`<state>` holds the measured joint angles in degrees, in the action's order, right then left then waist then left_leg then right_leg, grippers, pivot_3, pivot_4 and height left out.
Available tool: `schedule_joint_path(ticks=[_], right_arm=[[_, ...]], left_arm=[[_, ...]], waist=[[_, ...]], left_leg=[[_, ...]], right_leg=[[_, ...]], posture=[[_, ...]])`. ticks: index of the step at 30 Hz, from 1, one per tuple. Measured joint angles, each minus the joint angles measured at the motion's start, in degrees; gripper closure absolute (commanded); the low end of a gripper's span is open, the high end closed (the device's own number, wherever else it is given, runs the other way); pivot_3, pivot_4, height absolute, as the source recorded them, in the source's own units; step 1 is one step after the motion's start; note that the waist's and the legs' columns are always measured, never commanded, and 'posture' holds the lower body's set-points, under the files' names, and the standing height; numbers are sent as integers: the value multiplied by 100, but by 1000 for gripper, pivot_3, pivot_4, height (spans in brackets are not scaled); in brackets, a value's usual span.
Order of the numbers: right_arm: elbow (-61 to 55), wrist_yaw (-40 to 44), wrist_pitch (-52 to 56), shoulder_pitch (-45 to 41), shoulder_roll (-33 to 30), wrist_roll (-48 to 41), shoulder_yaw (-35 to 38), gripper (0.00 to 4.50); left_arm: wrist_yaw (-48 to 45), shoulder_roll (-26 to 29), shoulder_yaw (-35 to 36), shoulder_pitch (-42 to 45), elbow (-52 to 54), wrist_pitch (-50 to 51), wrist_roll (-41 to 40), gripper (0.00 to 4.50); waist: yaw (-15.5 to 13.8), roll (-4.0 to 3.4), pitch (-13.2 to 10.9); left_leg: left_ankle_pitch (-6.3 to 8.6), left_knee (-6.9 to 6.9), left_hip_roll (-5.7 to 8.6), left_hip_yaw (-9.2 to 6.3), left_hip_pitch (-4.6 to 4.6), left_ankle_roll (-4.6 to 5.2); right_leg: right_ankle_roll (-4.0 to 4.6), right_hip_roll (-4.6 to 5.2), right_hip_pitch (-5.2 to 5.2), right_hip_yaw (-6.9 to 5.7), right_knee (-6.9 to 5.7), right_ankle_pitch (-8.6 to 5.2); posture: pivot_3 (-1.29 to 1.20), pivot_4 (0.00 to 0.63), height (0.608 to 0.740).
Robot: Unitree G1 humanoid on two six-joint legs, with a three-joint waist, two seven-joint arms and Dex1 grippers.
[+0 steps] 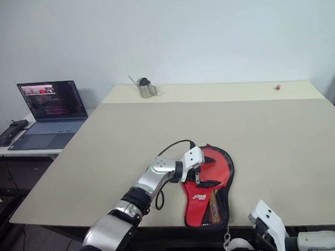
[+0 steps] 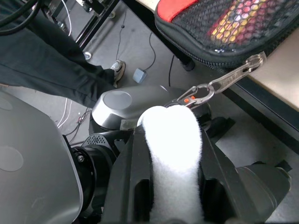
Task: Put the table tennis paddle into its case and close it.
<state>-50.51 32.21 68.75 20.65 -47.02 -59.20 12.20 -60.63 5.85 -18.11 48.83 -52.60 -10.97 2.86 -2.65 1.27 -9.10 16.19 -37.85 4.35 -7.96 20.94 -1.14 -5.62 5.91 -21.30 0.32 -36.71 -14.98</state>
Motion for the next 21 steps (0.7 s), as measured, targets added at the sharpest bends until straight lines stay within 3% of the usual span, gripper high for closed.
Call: schedule_joint_path(ticks=[6, 11, 16, 21], right_arm=[[11, -173, -75, -233, -54, -349, -15, 1680], [-162, -172, -92, -317, -619, -1147, 180, 31], [-191, -191, -308, -677, -1088, -1629, 507, 31], [1265, -367, -870, -2746, -832, -990, 189, 31]], left_arm=[[79, -14, 0, -18, -1, -73, 19, 0], [175, -22, 0, -26, -1, -81, 40, 0], [223, -15, 11, -62, 29, -81, 41, 0], [262, 62, 77, -202, 213, -59, 35, 0]], waist=[[-4, 5, -3], [-4, 9, -6], [2, 10, -6], [94, 10, -7]], left_leg=[[0, 0, -1, -4, 0, 0], [-1, -3, -3, 1, 0, 1], [-1, -3, -6, 6, -3, 2], [-3, -1, -5, 9, -7, 5]], right_leg=[[0, 0, 0, 1, 2, 0], [-1, 0, 1, 9, 7, 0], [-2, -1, 4, 11, 11, 1], [-18, -1, 10, 16, 25, 10]], posture=[[0, 150, 740], [0, 150, 740], [0, 150, 740], [0, 150, 740]])
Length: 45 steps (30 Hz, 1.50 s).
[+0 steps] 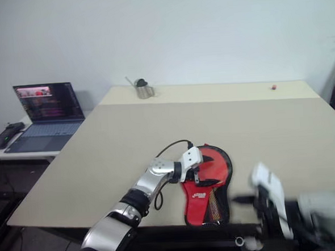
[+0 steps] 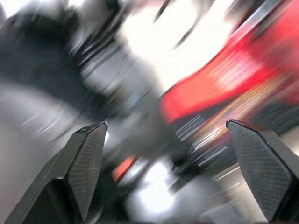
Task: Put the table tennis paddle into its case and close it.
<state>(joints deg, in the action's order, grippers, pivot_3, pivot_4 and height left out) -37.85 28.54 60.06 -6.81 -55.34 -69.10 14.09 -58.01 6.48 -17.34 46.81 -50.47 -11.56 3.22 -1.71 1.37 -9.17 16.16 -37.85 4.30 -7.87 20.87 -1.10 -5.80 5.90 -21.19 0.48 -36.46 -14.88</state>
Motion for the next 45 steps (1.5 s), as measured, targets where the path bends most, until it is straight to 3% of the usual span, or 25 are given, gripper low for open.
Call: schedule_joint_path(ticks=[9, 14, 21, 29, 40, 45], right_arm=[[2611, 655, -1737, -1200, 1174, 2411, -1152, 31], [3632, 1153, -2576, -1735, 1566, 3202, -1331, 31], [4641, 1790, -3081, -2236, 1648, 3725, -1304, 31], [5927, 2400, -3546, -2780, 1757, 4214, -1305, 31], [7432, 2888, -4127, -3290, 1337, 4760, -1091, 31], [7481, 3013, -4200, -3442, 1193, 4811, -963, 31]], left_arm=[[-28, 201, 83, -536, 1078, 377, -172, 0], [-59, 802, 286, -1223, 2438, 1058, -524, 0], [313, 1738, 1365, -2170, 4206, 2520, -1256, 0], [1103, 1906, 2028, -3023, 5462, 3468, -1742, 0], [2275, 1993, 2276, -2940, 6223, 4121, -1723, 0], [2501, 2026, 2260, -2735, 6189, 4098, -1643, 0]], waist=[[58, -32, 12], [237, -41, -3], [339, -48, -11], [311, -50, -16], [313, -52, -16], [342, -53, -15]], left_leg=[[2, 37, 11, 8, 12, 6], [-10, 95, 0, 18, 15, -16], [-16, 86, 5, 21, 116, -33], [-15, 88, 4, 27, 121, -34], [-17, 86, 5, 37, 124, -37], [-17, 87, 3, 43, 124, -38]], right_leg=[[31, 0, -22, 20, 40, 16], [58, -18, -77, 42, 35, 20], [67, -2, -176, 43, 33, 18], [68, -2, -183, 44, 32, 18], [70, -2, -193, 52, 22, 19], [70, -3, -195, 56, 20, 19]], posture=[[0, 150, 740], [0, 150, 740], [0, 150, 740], [0, 150, 740], [0, 150, 740], [0, 150, 740]])
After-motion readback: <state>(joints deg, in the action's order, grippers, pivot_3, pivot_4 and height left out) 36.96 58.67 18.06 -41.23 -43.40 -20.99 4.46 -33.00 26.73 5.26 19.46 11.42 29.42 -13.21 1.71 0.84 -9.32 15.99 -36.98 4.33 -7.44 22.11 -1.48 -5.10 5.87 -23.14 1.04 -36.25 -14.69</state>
